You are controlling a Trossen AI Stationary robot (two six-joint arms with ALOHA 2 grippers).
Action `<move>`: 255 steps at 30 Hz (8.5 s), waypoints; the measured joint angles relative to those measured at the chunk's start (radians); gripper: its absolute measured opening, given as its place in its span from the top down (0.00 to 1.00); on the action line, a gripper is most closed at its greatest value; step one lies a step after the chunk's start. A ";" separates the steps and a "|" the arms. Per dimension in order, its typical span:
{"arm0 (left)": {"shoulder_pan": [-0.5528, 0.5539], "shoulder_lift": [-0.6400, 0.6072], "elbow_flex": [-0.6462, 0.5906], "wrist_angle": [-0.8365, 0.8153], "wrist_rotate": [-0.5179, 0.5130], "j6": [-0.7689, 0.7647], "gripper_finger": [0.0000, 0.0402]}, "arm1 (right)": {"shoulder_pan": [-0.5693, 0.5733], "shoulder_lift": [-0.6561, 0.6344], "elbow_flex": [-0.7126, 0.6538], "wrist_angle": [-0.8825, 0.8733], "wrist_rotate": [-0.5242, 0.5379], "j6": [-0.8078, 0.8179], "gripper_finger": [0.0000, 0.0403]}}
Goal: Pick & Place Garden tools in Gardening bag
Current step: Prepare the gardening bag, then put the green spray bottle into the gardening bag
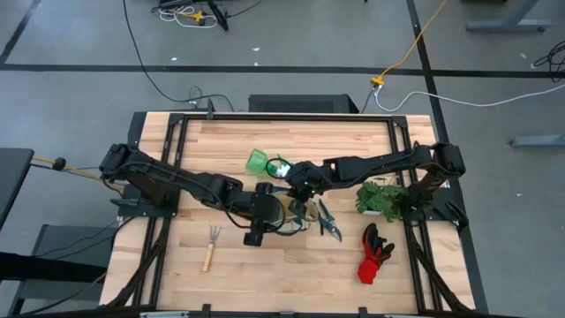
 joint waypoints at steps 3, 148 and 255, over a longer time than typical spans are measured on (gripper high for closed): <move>-0.001 0.016 0.000 0.013 0.004 0.000 0.57 | 0.000 0.000 0.000 0.001 0.000 -0.013 0.89; -0.099 0.181 0.160 -0.114 0.122 0.043 0.67 | -0.006 0.000 -0.001 0.020 -0.082 -0.014 0.78; 0.568 0.193 0.160 -0.324 -0.029 0.796 0.70 | 0.054 -0.172 0.000 -0.239 0.106 -0.017 0.78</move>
